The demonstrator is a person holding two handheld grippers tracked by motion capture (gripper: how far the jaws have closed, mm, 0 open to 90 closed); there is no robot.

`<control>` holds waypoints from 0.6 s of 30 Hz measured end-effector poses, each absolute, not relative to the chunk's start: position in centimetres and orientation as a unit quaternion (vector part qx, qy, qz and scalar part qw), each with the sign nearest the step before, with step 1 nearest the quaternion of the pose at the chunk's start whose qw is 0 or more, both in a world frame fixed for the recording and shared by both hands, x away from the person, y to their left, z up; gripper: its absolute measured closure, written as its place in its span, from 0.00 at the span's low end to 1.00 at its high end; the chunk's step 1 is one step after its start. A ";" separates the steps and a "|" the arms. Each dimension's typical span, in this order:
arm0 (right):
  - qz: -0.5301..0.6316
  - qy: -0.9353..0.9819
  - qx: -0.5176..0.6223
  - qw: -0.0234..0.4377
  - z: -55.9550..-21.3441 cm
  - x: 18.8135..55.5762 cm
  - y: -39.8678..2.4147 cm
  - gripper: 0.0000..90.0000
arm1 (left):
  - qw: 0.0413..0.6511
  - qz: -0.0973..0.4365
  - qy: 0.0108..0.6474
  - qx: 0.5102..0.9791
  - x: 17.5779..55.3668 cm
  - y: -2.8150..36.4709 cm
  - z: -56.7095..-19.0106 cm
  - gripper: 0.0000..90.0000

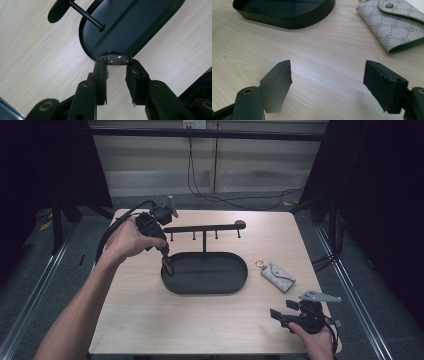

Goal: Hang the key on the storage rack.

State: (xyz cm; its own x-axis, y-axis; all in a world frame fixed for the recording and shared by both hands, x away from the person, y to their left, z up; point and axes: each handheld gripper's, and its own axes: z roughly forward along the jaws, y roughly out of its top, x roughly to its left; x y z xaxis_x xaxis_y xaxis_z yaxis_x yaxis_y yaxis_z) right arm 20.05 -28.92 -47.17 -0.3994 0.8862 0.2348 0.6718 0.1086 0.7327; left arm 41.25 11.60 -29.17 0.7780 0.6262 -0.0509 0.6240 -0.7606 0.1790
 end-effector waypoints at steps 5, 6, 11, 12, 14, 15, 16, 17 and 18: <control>0.404 0.732 0.533 0.132 -47.2 20.0 -29.0 0.25 | 0.084 0.000 0.341 0.936 42.2 11.2 -29.3 0.79; 0.404 0.732 0.532 0.132 -47.2 20.0 -29.0 0.25 | 0.080 0.001 0.343 0.936 42.4 11.2 -29.3 0.79; 0.404 0.732 0.532 0.131 -47.2 20.0 -29.0 0.25 | 0.078 -0.002 0.356 0.931 43.2 10.8 -29.6 0.79; 0.405 0.732 0.532 0.131 -47.2 20.0 -29.0 0.25 | 0.077 0.000 0.355 0.932 43.3 10.8 -29.8 0.79; 0.405 0.733 0.531 0.131 -47.2 20.0 -29.0 0.25 | 0.079 -0.008 0.357 0.931 43.6 10.6 -30.1 0.79; 0.406 0.733 0.530 0.131 -47.2 20.0 -29.0 0.25 | 0.078 -0.005 0.362 0.929 43.7 10.5 -30.1 0.79; 0.406 0.733 0.530 0.131 -47.2 20.0 -29.0 0.25 | 0.079 -0.003 0.365 0.928 43.8 10.4 -30.1 0.79; 0.405 0.733 0.531 0.131 -47.2 20.0 -29.0 0.25 | 0.080 -0.008 0.367 0.927 43.9 10.4 -30.2 0.79; 0.405 0.733 0.531 0.130 -47.2 20.0 -29.0 0.25 | 0.079 -0.006 0.364 0.928 44.0 10.3 -30.2 0.79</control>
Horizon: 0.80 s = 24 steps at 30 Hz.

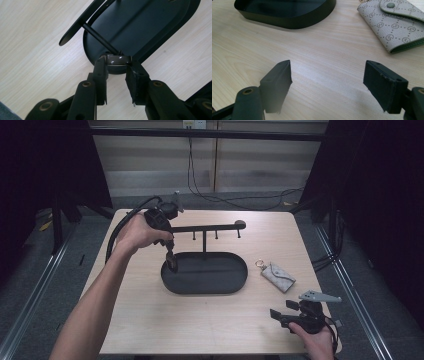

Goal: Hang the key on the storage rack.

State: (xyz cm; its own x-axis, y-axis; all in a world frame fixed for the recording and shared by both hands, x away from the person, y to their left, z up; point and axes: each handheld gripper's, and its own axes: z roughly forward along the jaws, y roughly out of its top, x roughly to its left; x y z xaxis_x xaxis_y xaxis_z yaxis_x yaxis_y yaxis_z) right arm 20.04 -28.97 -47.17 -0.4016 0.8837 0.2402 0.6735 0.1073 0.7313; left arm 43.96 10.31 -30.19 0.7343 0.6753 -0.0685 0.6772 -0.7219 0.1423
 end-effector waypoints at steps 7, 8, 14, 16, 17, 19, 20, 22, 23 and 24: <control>0.404 0.735 0.529 0.130 -47.2 20.0 -28.9 0.25 | 0.063 0.006 0.381 0.923 44.5 9.6 -30.1 0.79; 0.405 0.735 0.529 0.130 -47.2 20.0 -28.9 0.25 | 0.062 0.006 0.386 0.920 44.5 9.4 -30.2 0.78; 0.405 0.736 0.527 0.130 -47.2 20.0 -28.9 0.26 | 0.057 0.012 0.397 0.916 44.9 9.3 -30.5 0.78; 0.403 0.736 0.528 0.131 -47.1 20.0 -28.9 0.26 | 0.057 0.009 0.402 0.914 45.1 9.3 -30.8 0.78; 0.403 0.737 0.527 0.131 -47.1 20.0 -28.9 0.26 | 0.059 0.007 0.402 0.914 45.1 9.4 -30.9 0.78; 0.402 0.738 0.525 0.132 -47.1 20.0 -28.9 0.26 | 0.065 0.010 0.410 0.910 45.1 9.4 -30.9 0.78; 0.402 0.739 0.525 0.132 -47.1 20.0 -28.8 0.26 | 0.064 0.007 0.411 0.910 45.1 9.4 -30.9 0.78; 0.401 0.739 0.526 0.132 -47.1 20.0 -28.8 0.26 | 0.064 0.008 0.410 0.910 45.0 9.3 -30.9 0.78; 0.401 0.739 0.525 0.133 -47.1 20.0 -28.8 0.26 | 0.064 0.008 0.410 0.910 45.1 9.4 -30.9 0.78; 0.401 0.739 0.525 0.132 -47.1 20.0 -28.8 0.26 | 0.067 0.009 0.411 0.909 45.1 9.4 -30.9 0.77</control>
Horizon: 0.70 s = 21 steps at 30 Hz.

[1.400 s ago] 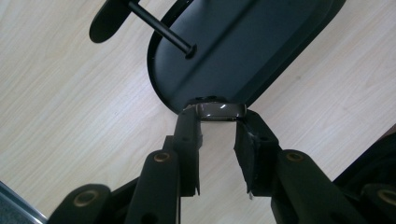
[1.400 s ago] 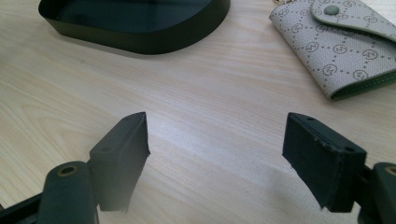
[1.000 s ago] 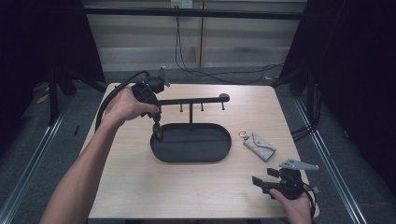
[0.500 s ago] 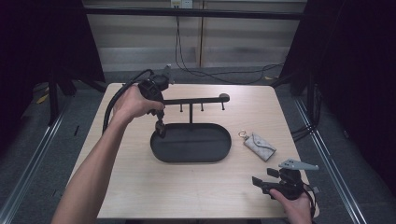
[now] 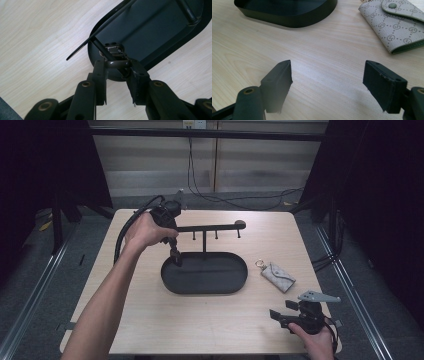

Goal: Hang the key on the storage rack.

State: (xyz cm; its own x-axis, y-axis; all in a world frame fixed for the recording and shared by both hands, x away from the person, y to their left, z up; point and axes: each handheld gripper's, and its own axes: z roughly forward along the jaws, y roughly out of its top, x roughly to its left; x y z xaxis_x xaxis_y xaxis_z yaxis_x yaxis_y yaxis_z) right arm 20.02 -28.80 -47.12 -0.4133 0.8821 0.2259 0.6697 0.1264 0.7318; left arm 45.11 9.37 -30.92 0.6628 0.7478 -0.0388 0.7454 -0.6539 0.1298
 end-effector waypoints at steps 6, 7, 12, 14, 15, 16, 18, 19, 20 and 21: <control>0.399 0.740 0.525 0.131 -47.2 20.2 -28.7 0.26 | 0.074 0.005 0.413 0.908 44.9 9.6 -30.6 0.60; 0.399 0.740 0.526 0.129 -47.2 20.2 -28.7 0.26 | 0.075 0.009 0.415 0.907 44.9 9.6 -30.6 0.59; 0.399 0.740 0.526 0.131 -47.2 20.2 -28.7 0.26 | 0.086 -0.002 0.415 0.906 44.5 10.0 -30.7 0.51; 0.398 0.740 0.526 0.131 -47.2 20.2 -28.7 0.26 | 0.090 -0.002 0.412 0.907 44.3 10.2 -30.7 0.48; 0.398 0.740 0.526 0.131 -47.2 20.2 -28.7 0.26 | 0.090 -0.003 0.409 0.908 44.2 10.4 -30.7 0.47; 0.398 0.740 0.526 0.131 -47.2 20.2 -28.7 0.26 | 0.095 0.001 0.411 0.907 44.1 10.5 -30.7 0.46; 0.397 0.740 0.526 0.132 -47.2 20.2 -28.7 0.26 | 0.104 0.001 0.408 0.907 43.8 10.7 -30.6 0.43; 0.397 0.740 0.527 0.132 -47.2 20.1 -28.7 0.26 | 0.109 0.002 0.408 0.906 43.7 10.8 -30.6 0.42; 0.396 0.741 0.526 0.132 -47.2 20.1 -28.7 0.26 | 0.118 0.001 0.410 0.905 43.5 11.0 -30.6 0.41; 0.397 0.741 0.525 0.133 -47.2 20.1 -28.7 0.26 | 0.123 0.001 0.409 0.904 43.3 11.1 -30.6 0.41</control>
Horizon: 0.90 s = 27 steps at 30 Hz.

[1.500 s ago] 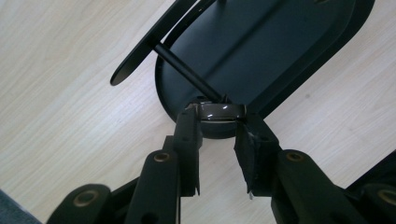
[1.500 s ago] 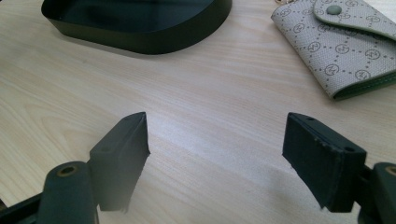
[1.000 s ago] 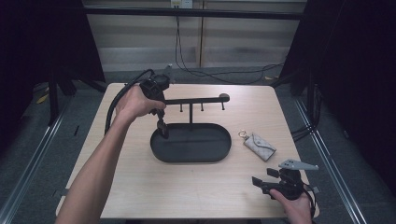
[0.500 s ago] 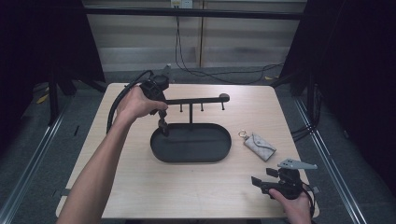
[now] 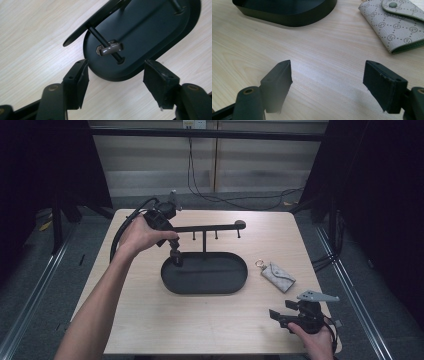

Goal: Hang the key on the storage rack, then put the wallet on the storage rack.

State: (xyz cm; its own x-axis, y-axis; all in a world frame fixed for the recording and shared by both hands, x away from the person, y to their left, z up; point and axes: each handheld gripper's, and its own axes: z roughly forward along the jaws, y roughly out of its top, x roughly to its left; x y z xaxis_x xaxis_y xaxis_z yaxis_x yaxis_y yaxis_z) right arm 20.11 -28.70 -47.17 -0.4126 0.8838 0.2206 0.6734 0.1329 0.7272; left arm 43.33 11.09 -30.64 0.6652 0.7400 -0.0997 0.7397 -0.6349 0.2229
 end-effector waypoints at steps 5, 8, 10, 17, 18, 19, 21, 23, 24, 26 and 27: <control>0.396 0.740 0.529 0.131 -47.2 20.3 -28.8 0.25 | 0.129 -0.001 0.394 0.910 42.8 11.6 -30.7 0.40; 0.395 0.739 0.529 0.131 -47.2 20.2 -28.7 0.26 | 0.138 0.000 0.388 0.911 42.4 11.9 -30.7 0.38; 0.397 0.738 0.529 0.132 -47.2 20.2 -28.7 0.26 | 0.145 0.003 0.387 0.910 42.0 12.1 -30.7 0.38; 0.399 0.735 0.532 0.132 -47.2 20.3 -28.8 0.26 | 0.161 -0.002 0.378 0.912 41.2 13.1 -31.1 0.36; 0.399 0.734 0.533 0.131 -47.2 20.3 -28.8 0.27 | 0.162 -0.004 0.379 0.911 41.0 13.3 -31.2 0.37; 0.400 0.735 0.532 0.130 -47.2 20.3 -28.8 0.27 | 0.162 -0.004 0.379 0.911 41.0 13.3 -31.2 0.37; 0.397 0.736 0.532 0.128 -47.3 20.3 -28.8 0.28 | 0.165 -0.002 0.375 0.912 40.5 13.9 -31.5 0.37; 0.398 0.735 0.534 0.129 -47.2 20.3 -28.8 0.28 | 0.174 -0.002 0.374 0.911 40.2 14.3 -31.6 0.36; 0.399 0.735 0.534 0.129 -47.2 20.3 -28.8 0.28 | 0.176 -0.004 0.370 0.912 40.0 14.5 -31.6 0.34; 0.400 0.733 0.534 0.131 -47.2 20.3 -28.8 0.28 | 0.194 -0.007 0.370 0.908 39.6 14.9 -31.8 0.30; 0.400 0.734 0.533 0.132 -47.2 20.3 -28.7 0.28 | 0.205 -0.012 0.369 0.906 39.5 15.2 -31.9 0.26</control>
